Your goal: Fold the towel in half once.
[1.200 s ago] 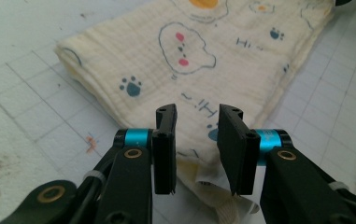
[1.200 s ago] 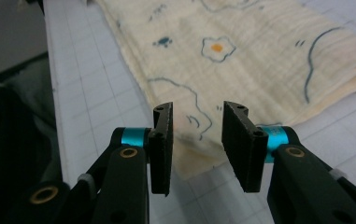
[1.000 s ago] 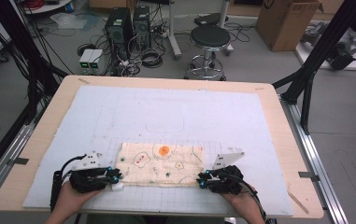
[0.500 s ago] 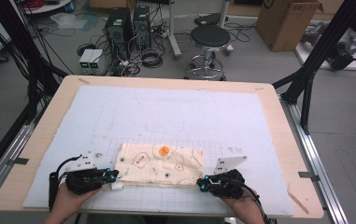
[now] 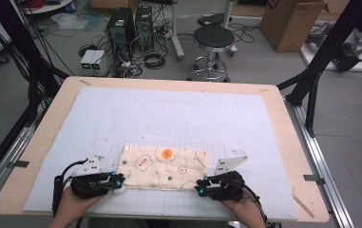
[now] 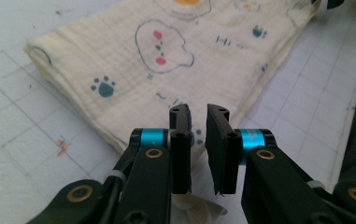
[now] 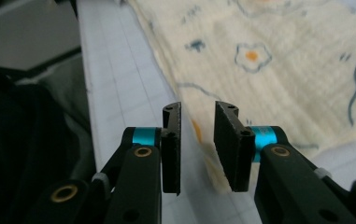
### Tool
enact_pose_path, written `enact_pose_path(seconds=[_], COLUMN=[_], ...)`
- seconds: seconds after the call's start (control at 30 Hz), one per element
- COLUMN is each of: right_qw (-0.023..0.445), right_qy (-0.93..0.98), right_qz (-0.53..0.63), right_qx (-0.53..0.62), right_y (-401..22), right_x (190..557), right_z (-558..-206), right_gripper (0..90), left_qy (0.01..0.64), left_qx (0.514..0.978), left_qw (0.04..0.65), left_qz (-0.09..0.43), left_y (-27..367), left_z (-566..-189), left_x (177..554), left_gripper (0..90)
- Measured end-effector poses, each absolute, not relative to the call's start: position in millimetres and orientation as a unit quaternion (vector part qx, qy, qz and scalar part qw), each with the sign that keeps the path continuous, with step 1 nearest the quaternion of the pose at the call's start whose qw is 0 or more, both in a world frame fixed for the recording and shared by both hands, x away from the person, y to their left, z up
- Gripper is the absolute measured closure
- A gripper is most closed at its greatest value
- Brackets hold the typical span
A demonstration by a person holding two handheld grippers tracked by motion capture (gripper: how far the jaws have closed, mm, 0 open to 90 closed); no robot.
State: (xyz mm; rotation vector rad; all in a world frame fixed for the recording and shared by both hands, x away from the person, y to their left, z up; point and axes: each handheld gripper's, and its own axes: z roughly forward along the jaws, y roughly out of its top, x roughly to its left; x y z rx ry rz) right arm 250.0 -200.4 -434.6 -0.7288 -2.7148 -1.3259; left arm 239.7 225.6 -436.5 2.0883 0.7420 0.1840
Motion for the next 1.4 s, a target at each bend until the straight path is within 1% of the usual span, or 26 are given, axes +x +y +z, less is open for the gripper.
enact_pose_path(seconds=[0.17,0.3,0.4,0.57,0.77,0.9,1.0,1.1,1.23,1.33,1.4], right_qw=[0.034,0.034,0.022,0.006,0.0,-0.014,-0.028,-0.032,-0.037,-0.048,-0.046], right_qy=[-0.868,-0.865,-0.862,-0.85,-0.838,-0.831,-0.832,-0.832,-0.835,-0.841,-0.841], right_qz=[-0.424,-0.429,-0.442,-0.466,-0.479,-0.485,-0.485,-0.484,-0.481,-0.472,-0.473], right_qx=[-0.256,-0.259,-0.247,-0.247,-0.262,-0.27,-0.267,-0.269,-0.266,-0.259,-0.258], right_y=[-210,-212,-212,-215,-217,-217,-213,-209,-202,-193,-186], right_x=[251,251,249,249,254,257,262,270,279,288,294], right_z=[-442,-443,-439,-432,-429,-427,-423,-419,-416,-414,-411], right_gripper=[75.1,73.3,72.6,70.6,65.9,62.5,63.9,64.0,68.5,74.2,78.3], left_qy=[0.304,0.299,0.293,0.302,0.303,0.303,0.308,0.309,0.305,0.298,0.296], left_qx=[0.849,0.851,0.849,0.829,0.819,0.816,0.809,0.809,0.811,0.815,0.816], left_qw=[0.427,0.427,0.436,0.466,0.482,0.485,0.494,0.493,0.492,0.488,0.488], left_qz=[0.062,0.059,0.061,0.066,0.075,0.082,0.079,0.084,0.085,0.091,0.09], left_y=[226,226,228,231,233,233,230,225,215,203,195], left_z=[-441,-442,-440,-436,-433,-432,-431,-429,-425,-422,-420], left_x=[242,242,241,243,245,248,252,257,265,274,282], left_gripper=[80.7,78.9,74.5,69.2,65.1,63.6,63.7,63.6,64.7,68.2,73.3])
